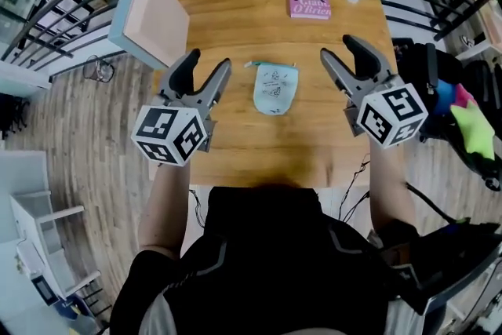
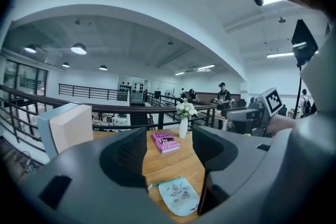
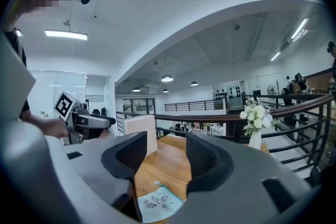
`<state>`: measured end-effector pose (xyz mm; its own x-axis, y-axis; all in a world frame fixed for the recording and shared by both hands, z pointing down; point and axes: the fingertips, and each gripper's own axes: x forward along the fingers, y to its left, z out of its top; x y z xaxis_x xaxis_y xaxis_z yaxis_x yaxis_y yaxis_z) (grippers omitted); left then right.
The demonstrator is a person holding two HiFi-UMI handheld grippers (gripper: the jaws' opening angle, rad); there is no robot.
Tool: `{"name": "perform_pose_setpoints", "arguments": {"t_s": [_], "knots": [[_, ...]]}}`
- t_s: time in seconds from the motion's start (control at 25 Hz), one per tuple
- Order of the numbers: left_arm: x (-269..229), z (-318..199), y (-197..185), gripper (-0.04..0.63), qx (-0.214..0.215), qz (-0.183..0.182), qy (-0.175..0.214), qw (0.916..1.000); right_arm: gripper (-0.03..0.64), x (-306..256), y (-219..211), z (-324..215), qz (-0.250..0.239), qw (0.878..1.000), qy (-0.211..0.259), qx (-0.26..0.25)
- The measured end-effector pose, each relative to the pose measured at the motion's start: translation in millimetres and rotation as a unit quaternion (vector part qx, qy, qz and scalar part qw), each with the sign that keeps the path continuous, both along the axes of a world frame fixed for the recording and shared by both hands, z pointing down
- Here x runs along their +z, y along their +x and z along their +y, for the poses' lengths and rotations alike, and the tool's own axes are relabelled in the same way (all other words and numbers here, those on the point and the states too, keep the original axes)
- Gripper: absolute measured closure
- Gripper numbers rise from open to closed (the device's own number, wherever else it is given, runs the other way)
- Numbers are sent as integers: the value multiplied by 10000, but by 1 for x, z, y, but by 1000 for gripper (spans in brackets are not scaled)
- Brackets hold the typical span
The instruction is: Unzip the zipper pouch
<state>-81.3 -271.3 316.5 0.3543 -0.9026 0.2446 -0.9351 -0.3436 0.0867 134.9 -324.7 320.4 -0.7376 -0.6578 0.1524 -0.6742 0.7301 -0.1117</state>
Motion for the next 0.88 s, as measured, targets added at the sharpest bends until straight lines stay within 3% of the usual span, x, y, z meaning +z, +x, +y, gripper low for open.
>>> {"name": "perform_pose_setpoints", "arguments": {"t_s": [0.16,0.68,0.88], "knots": [[31,-16,-6,308,-187,-240,-170,9994,376,43,-2,-25,87,9991,-419,1],[114,-46,-24,319,-32,49,-963,9953,379,169,-18,-60,690,9839,-1636,179],[135,-54,-38,353,-329,27,-1031,9941,403,217,-23,-69,936,9780,-1846,250]]}}
